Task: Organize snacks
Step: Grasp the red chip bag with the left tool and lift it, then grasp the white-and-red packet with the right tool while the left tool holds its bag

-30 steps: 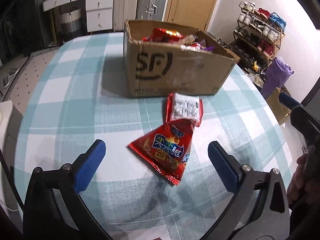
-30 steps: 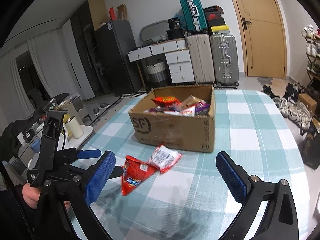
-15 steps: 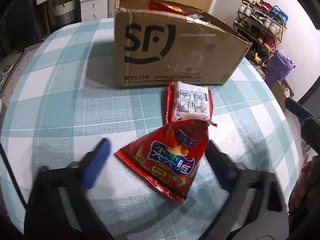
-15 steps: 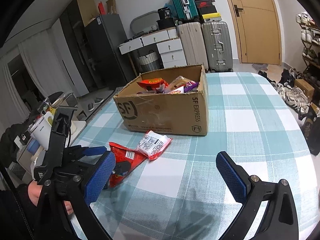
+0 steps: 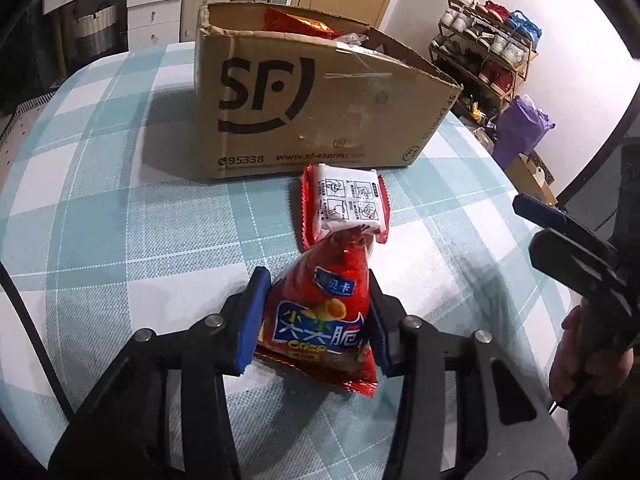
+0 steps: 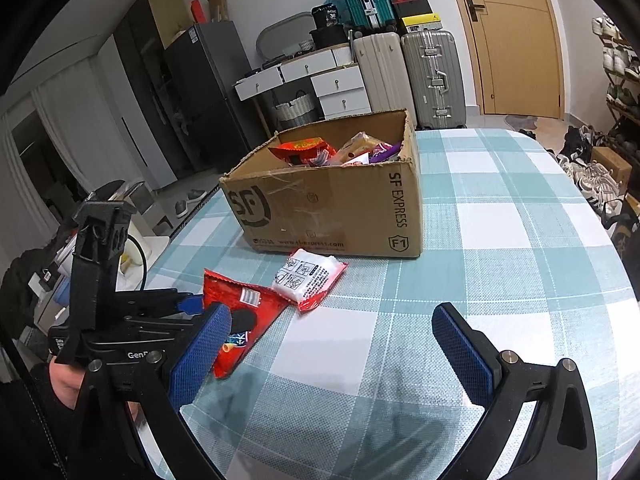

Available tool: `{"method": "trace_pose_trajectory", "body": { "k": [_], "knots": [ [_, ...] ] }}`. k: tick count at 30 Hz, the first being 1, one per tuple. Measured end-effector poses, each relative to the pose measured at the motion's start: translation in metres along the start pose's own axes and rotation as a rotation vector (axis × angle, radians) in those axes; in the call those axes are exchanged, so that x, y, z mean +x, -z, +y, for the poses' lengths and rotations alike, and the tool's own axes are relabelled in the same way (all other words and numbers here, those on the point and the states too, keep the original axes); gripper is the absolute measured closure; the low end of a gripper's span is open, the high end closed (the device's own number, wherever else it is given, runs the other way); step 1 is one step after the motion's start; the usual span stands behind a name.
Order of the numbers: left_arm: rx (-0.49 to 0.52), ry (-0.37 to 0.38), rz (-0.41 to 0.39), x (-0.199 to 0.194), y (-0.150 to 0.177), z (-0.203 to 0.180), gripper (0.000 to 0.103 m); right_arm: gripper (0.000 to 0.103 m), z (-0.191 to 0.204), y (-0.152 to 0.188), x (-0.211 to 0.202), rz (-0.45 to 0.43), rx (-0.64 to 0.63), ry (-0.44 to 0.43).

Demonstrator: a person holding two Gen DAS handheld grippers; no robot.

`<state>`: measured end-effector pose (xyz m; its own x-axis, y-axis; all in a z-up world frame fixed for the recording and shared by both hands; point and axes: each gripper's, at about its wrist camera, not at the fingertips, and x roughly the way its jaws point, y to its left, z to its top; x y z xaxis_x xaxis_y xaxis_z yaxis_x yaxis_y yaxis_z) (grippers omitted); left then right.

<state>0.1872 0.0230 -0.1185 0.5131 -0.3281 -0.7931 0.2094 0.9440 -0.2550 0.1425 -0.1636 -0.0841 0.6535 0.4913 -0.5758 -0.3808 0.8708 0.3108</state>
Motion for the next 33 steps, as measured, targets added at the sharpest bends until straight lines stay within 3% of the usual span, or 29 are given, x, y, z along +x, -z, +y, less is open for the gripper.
{"method": "trace_pose_trajectory", "body": {
  "k": [15,33],
  "knots": [
    [-0.053,0.053,-0.029,-0.021,0.011,0.014,0.063,0.001,-0.003,0.003,0.017,0.041,0.022,0.018],
    [-0.113,0.077,-0.097,-0.071,0.033,0.059,0.063,0.001,0.014,-0.013,0.095,0.164,0.046,0.037]
  ]
}}
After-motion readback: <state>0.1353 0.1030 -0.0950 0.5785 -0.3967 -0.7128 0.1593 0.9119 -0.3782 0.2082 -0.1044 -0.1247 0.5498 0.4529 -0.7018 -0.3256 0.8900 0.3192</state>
